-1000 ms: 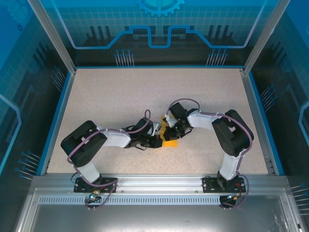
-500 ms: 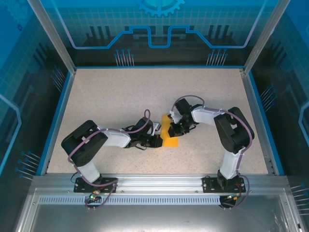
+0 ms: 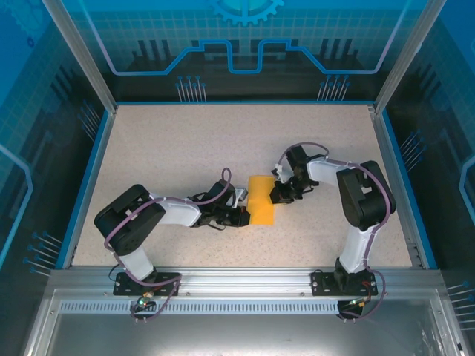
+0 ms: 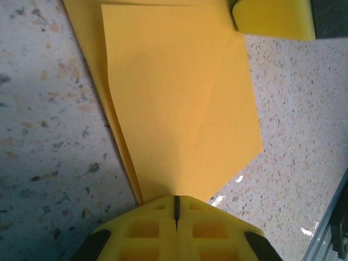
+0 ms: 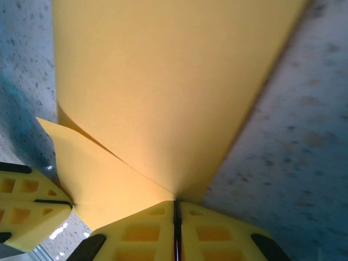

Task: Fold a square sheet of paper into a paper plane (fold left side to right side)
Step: Fold the triangle a second time at the center of the table.

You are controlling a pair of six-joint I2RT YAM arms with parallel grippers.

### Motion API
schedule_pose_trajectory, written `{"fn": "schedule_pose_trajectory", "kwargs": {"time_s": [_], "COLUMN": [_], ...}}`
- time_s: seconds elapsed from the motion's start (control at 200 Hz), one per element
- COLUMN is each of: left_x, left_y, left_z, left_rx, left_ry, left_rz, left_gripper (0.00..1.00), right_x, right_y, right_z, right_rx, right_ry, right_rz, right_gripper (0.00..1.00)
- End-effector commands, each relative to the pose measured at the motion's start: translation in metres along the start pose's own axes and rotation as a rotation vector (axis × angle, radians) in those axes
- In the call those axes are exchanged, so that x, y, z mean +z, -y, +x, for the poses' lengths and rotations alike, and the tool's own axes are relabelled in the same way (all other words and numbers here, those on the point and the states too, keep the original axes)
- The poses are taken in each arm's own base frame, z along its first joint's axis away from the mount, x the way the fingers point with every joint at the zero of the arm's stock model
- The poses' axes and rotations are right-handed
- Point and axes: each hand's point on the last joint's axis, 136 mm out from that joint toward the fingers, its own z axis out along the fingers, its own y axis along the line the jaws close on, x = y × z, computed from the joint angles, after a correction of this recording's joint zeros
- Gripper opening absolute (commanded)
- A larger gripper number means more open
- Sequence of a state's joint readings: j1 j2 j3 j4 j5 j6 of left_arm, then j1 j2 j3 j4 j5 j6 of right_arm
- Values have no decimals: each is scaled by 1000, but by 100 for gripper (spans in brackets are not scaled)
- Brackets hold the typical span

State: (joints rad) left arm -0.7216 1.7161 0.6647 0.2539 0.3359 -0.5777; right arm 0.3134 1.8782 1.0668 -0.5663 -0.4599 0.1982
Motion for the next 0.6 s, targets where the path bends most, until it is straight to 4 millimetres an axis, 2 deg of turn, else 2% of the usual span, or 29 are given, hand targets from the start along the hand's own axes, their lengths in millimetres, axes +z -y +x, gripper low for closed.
{"fn": "schedule_pose_trajectory", "kwargs": {"time_s": [0.0,0.11,0.2,0.365,0.46,0.595], "left_x": [3,2,1,0,-1,-1], "left_y": [-49,-47,-44,-42,-42,-39], "left_z": [38,37,36,33,31,29], "left_rx": [-84,-82,-77,-72,-73,-69], "left_ry": [-109,-107,-101,-93,-89,-86], "left_rz": [-159,-153,-149,-147,-146,-141], "left_gripper": [0,0,0,0,0,0], "right_x": [-4,-8,-19,-41,-34,-10], "right_y": [26,26,22,-8,-28,-44], "right_z": [-4,-7,-11,-12,-5,5], "right_rx": [43,47,35,-14,-38,-51], "right_ry": [-4,5,36,109,95,39], "right_rz": [56,49,49,-29,-88,-123], "right_gripper": [10,10,10,10,10,10]}}
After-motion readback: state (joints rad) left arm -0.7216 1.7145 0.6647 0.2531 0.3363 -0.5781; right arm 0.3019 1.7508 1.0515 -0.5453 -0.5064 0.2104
